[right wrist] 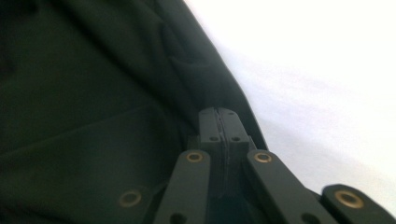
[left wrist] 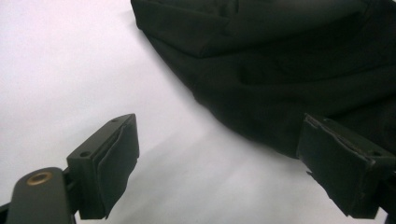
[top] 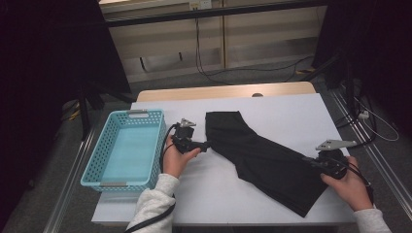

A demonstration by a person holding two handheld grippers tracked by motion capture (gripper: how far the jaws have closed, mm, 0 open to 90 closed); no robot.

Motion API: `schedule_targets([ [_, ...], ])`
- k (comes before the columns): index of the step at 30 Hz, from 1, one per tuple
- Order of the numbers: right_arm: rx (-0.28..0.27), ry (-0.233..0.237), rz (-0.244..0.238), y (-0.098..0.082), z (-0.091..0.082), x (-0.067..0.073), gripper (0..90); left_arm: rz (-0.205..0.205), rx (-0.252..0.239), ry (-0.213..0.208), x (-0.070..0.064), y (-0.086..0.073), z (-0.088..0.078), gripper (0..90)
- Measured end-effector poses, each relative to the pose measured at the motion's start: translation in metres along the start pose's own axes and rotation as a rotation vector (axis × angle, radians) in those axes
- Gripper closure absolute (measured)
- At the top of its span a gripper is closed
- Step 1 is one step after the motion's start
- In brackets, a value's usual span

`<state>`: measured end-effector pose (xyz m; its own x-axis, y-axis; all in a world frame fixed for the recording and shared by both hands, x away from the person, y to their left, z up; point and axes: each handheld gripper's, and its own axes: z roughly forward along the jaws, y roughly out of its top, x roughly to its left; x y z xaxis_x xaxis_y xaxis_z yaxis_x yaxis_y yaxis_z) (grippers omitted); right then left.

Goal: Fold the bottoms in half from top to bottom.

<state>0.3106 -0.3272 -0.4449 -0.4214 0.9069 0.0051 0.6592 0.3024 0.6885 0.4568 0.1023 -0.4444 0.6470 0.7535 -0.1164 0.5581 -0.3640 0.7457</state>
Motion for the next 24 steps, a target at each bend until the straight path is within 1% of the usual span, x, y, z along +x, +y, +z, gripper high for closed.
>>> schedule_targets([
  [2, -0.007, -0.002, 0.007, -0.0001, -0.0025, -0.0026, 90.0, -0.001, 0.001, -0.005, 0.0003, 0.0003, -0.0005, 12.7],
  [3, -0.014, -0.011, 0.013, -0.0007, -0.0037, -0.0055, 90.0, 0.008, 0.007, -0.004, 0.0009, 0.0008, -0.0013, 12.6],
  [4, -0.019, -0.009, 0.021, -0.001, -0.0042, -0.0067, 90.0, 0.008, 0.007, -0.004, 0.0009, 0.0008, -0.0013, 12.6],
  [6, -0.024, -0.015, 0.023, -0.0014, -0.0046, -0.0081, 90.0, 0.006, -0.009, 0.001, 0.0003, 0.0011, -0.0009, 12.6],
  [7, -0.03, -0.02, 0.025, -0.0019, -0.0054, -0.0095, 90.0, 0.006, -0.009, -0.005, -0.0003, 0.0016, -0.0009, 12.7],
  [10, -0.03, -0.017, 0.024, -0.0014, -0.006, -0.0096, 90.0, 0.011, -0.007, -0.002, -0.0005, 0.0016, -0.0007, 12.6],
  [13, -0.033, -0.026, 0.012, -0.0007, -0.0056, -0.0096, 90.0, 0.005, -0.011, 0.003, 0.0016, 0.0012, -0.0009, 12.4],
  [18, -0.03, -0.023, 0.013, -0.0004, -0.005, -0.0108, 90.0, 0.007, -0.008, 0.007, 0.0024, 0.001, -0.0009, 12.1],
  [19, -0.034, -0.023, 0.022, -0.0004, -0.0055, -0.011, 90.0, 0.012, -0.004, 0.003, 0.0015, 0.0013, -0.0006, 11.7],
  [21, -0.033, -0.017, 0.021, -0.0005, -0.005, -0.0109, 90.0, 0.012, -0.011, 0.006, 0.0016, 0.0018, -0.0006, 11.7],
  [24, -0.037, -0.019, 0.013, 0.0002, -0.0056, -0.01, 90.0, 0.013, -0.008, 0.007, 0.0023, 0.0018, -0.0015, 11.0],
])
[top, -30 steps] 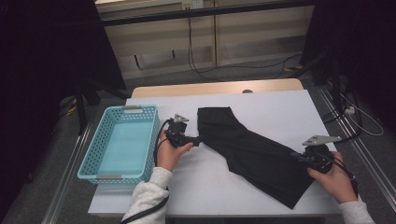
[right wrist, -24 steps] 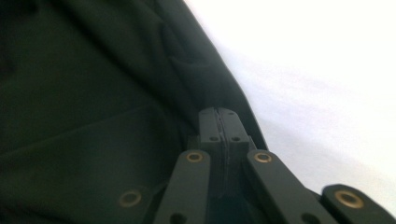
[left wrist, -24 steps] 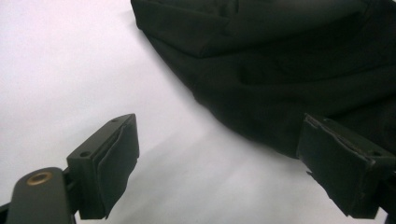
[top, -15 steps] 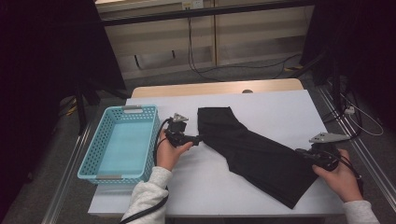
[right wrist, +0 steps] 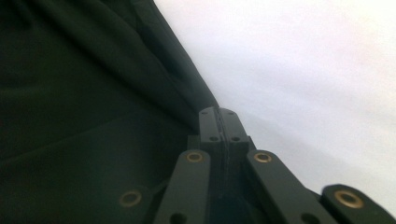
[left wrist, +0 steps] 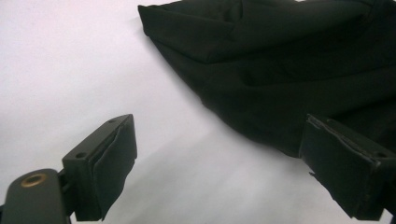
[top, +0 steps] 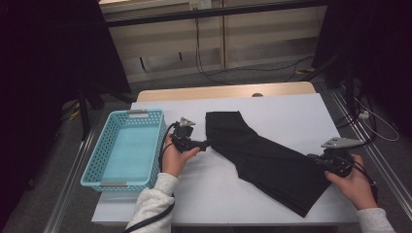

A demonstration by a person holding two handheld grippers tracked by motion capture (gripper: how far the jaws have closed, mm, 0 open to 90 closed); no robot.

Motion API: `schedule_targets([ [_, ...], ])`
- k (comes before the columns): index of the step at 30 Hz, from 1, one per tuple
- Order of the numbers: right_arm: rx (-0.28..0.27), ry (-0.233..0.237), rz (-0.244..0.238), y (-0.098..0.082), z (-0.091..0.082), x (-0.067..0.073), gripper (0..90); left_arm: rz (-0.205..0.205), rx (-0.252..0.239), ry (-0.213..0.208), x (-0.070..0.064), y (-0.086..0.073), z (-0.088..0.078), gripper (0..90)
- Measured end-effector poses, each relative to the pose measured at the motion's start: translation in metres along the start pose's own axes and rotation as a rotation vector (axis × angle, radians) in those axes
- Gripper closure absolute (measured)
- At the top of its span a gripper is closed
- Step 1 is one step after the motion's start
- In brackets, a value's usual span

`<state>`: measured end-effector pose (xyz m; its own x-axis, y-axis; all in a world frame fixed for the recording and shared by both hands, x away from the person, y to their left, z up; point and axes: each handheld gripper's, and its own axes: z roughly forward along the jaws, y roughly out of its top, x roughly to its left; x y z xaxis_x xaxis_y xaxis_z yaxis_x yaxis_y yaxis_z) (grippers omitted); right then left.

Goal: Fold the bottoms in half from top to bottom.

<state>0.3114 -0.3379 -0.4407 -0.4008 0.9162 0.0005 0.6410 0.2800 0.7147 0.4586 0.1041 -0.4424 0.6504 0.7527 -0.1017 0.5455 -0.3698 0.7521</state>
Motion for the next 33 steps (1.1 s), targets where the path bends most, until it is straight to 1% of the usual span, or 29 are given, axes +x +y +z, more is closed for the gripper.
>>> schedule_targets([
  [1, -0.005, -0.007, 0.002, 0.0006, -0.001, 0.0006, 90.0, -0.003, -0.003, 0.002, 0.0006, -0.0004, -0.0004, 10.7],
  [3, -0.013, -0.001, -0.002, 0.0018, -0.0032, 0.0, 90.0, -0.003, -0.006, 0.004, 0.0009, 0.0002, -0.0019, 10.7],
  [4, -0.017, -0.006, 0.007, 0.0021, -0.0042, -0.0004, 90.0, -0.002, -0.012, 0.02, -0.0001, 0.0002, -0.0021, 10.7],
  [5, -0.018, -0.005, 0.01, 0.0019, -0.0048, -0.0015, 90.0, 0.0, -0.005, 0.005, 0.0005, 0.0007, -0.0034, 10.6],
  [7, -0.018, -0.007, 0.018, 0.0006, -0.0049, -0.0028, 90.0, -0.001, -0.01, 0.002, -0.0003, 0.0011, -0.0033, 10.7],
  [8, -0.018, -0.007, 0.018, 0.0006, -0.0049, -0.0028, 90.0, -0.001, -0.01, 0.002, -0.0003, 0.0011, -0.0033, 10.7],
  [9, -0.013, -0.007, 0.016, -0.0002, -0.0037, -0.0032, 90.0, 0.014, 0.001, 0.003, -0.0003, 0.0013, -0.0026, 10.6],
  [10, -0.013, -0.007, 0.016, -0.0002, -0.0037, -0.0032, 90.0, 0.014, 0.001, 0.003, -0.0003, 0.0013, -0.0026, 10.7],
  [11, -0.001, -0.006, 0.011, -0.0005, -0.0023, -0.0034, 90.0, 0.014, 0.001, 0.003, 0.0001, 0.001, -0.0014, 10.7],
  [12, -0.001, -0.006, 0.011, -0.0005, -0.0023, -0.0034, 90.0, 0.014, 0.001, 0.003, 0.0001, 0.001, -0.0014, 10.6],
  [13, 0.0, -0.011, 0.013, -0.0006, -0.0009, -0.0039, 90.0, -0.004, -0.008, 0.004, 0.0008, 0.0008, -0.0011, 10.7],
  [16, 0.001, -0.012, 0.018, -0.001, 0.0003, -0.0056, 90.0, 0.002, -0.002, 0.006, 0.0025, 0.0005, -0.0019, 10.7],
  [17, 0.0, -0.017, 0.027, -0.0008, 0.0017, -0.0076, 90.0, 0.0, -0.001, 0.003, 0.0021, 0.0002, -0.0015, 10.6],
  [19, 0.002, -0.024, 0.021, -0.0007, 0.0017, -0.0074, 90.0, 0.002, -0.002, 0.005, 0.0007, 0.0005, -0.0015, 10.6],
  [22, 0.006, -0.018, 0.022, -0.0015, 0.001, -0.0073, 90.0, 0.004, -0.007, 0.002, -0.0005, 0.0007, -0.0012, 10.6],
  [23, 0.008, -0.019, 0.02, -0.0037, 0.0004, -0.0068, 89.2, 0.021, 0.006, 0.008, -0.0004, 0.0008, -0.0014, 10.6],
  [24, 0.008, -0.019, 0.02, -0.0037, 0.0004, -0.0068, 89.2, 0.021, 0.006, 0.008, -0.0004, 0.0008, -0.0014, 10.6],
  [25, 0.013, -0.025, 0.026, -0.0049, -0.0003, -0.0066, 85.8, 0.018, 0.006, 0.004, -0.0002, 0.0009, -0.0012, 10.6],
  [26, 0.013, -0.025, 0.026, -0.0049, -0.0003, -0.0066, 85.8, 0.018, 0.006, 0.004, -0.0002, 0.0009, -0.0012, 10.6],
  [27, 0.004, -0.055, 0.038, -0.0053, -0.0025, -0.0078, 79.5, 0.019, 0.01, 0.002, 0.0005, 0.0008, -0.0011, 10.7],
  [29, -0.013, -0.04, 0.051, -0.005, -0.0052, -0.0092, 77.1, 0.018, 0.013, 0.004, 0.0007, 0.0005, -0.0005, 10.6],
  [30, -0.019, -0.047, 0.055, -0.0047, -0.0065, -0.0093, 73.1, 0.015, 0.016, 0.0, 0.001, 0.0003, -0.0005, 10.7],
  [32, -0.021, -0.053, 0.06, -0.004, -0.0073, -0.008, 67.4, 0.016, 0.013, 0.005, 0.0012, 0.0002, -0.0009, 10.6],
  [33, -0.023, -0.052, 0.06, -0.0039, -0.007, -0.0067, 66.0, 0.014, 0.014, 0.001, 0.0013, 0.0003, -0.0012, 10.6],
])
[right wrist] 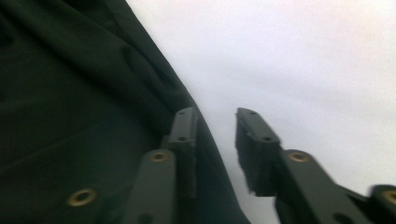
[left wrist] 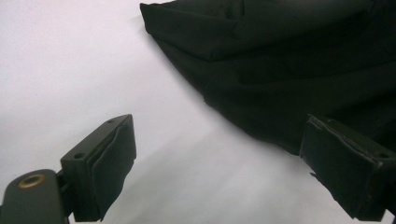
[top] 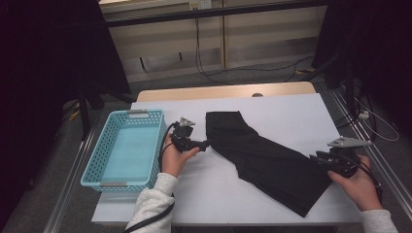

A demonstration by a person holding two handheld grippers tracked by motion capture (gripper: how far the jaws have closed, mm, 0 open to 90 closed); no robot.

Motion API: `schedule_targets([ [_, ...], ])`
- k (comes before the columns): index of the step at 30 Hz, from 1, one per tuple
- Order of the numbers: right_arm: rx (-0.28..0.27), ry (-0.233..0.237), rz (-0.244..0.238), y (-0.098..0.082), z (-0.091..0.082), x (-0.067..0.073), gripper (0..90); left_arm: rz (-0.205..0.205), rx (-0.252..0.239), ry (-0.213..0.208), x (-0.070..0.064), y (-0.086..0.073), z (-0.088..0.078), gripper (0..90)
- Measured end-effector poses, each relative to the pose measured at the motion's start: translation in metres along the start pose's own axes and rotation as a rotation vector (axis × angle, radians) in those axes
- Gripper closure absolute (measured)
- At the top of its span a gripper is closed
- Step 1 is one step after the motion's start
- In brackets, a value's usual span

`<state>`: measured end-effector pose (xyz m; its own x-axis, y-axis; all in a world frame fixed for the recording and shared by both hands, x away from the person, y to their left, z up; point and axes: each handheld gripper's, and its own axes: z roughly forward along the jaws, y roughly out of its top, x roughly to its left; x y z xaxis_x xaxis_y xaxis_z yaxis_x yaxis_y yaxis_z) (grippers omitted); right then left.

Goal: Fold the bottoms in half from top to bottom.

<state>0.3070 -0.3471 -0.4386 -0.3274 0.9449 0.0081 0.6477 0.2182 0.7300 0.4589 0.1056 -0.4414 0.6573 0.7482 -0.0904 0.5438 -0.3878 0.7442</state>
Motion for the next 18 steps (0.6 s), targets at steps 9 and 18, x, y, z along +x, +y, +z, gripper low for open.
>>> schedule_targets([
  [9, -0.017, 0.084, -0.055, 0.003, -0.004, 0.03, 61.8, 0.003, -0.006, -0.001, -0.002, 0.0, 0.0, 10.6],
  [18, 0.024, 0.12, -0.101, -0.014, -0.01, 0.047, 68.5, -0.005, -0.02, -0.004, -0.004, 0.002, -0.002, 10.6],
])
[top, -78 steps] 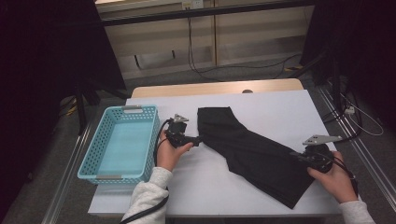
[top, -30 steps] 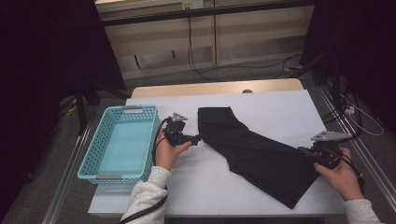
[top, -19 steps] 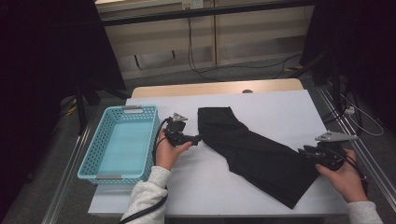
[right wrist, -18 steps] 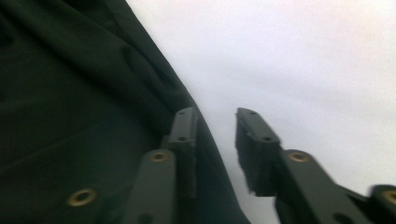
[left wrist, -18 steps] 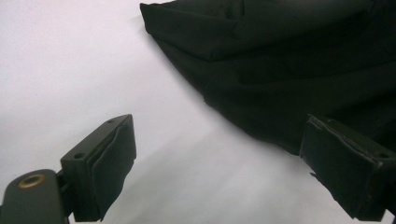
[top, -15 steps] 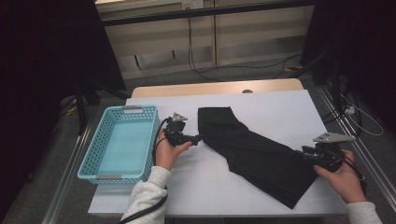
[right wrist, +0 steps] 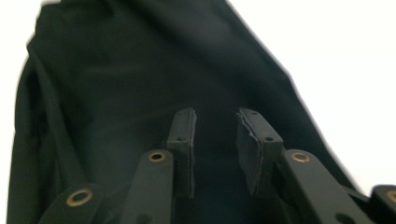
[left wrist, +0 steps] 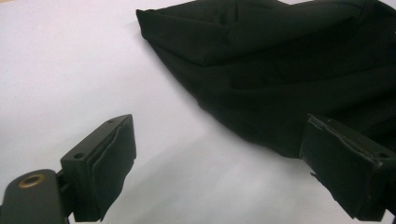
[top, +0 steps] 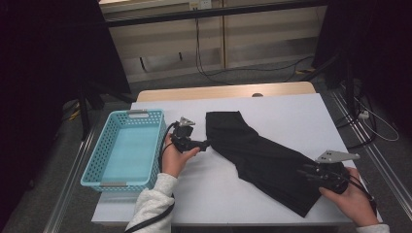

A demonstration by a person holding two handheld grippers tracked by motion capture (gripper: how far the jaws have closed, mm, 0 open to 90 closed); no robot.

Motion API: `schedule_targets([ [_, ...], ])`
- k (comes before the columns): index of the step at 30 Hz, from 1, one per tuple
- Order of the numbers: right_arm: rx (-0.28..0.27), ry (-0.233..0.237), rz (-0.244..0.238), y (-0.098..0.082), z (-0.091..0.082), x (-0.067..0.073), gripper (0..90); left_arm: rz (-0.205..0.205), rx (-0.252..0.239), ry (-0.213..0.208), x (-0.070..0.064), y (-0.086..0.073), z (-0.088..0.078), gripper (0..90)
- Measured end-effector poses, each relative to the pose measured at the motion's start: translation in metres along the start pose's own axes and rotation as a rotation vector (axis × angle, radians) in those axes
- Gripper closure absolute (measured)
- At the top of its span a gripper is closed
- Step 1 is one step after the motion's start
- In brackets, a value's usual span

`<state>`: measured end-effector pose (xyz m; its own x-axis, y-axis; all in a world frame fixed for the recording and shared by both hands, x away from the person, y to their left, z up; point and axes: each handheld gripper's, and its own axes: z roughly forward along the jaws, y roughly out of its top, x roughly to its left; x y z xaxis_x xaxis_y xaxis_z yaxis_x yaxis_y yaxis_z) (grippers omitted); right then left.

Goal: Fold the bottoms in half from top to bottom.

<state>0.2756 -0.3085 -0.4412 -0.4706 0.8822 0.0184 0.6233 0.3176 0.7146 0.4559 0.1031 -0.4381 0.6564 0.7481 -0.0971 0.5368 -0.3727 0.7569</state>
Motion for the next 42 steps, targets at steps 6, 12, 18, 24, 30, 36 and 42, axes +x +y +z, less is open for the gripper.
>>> schedule_targets([
  [6, 0.057, 0.014, -0.012, -0.009, 0.004, 0.0, 90.0, 0.019, 0.012, -0.006, -0.002, 0.001, 0.002, 10.7],
  [12, 0.076, 0.034, -0.028, -0.011, -0.002, 0.001, 90.0, 0.008, 0.006, -0.003, 0.001, 0.001, 0.001, 10.7],
  [18, -0.035, 0.044, -0.006, 0.004, 0.0, 0.013, 68.9, 0.019, 0.011, 0.0, -0.001, 0.001, 0.002, 10.6],
  [24, -0.027, 0.067, -0.052, 0.021, 0.025, 0.032, 61.5, 0.023, 0.021, -0.001, -0.003, 0.0, 0.004, 10.6],
  [30, -0.068, -0.029, 0.0, 0.029, 0.032, 0.002, 50.2, 0.012, 0.021, 0.015, 0.001, -0.003, 0.004, 10.7],
  [36, -0.065, -0.081, 0.084, 0.029, 0.038, -0.032, 43.8, 0.001, 0.033, 0.027, 0.006, -0.003, 0.007, 10.6],
  [42, -0.011, -0.086, 0.09, 0.024, 0.042, -0.039, 44.8, -0.026, 0.015, 0.029, 0.008, 0.001, 0.015, 10.6],
])
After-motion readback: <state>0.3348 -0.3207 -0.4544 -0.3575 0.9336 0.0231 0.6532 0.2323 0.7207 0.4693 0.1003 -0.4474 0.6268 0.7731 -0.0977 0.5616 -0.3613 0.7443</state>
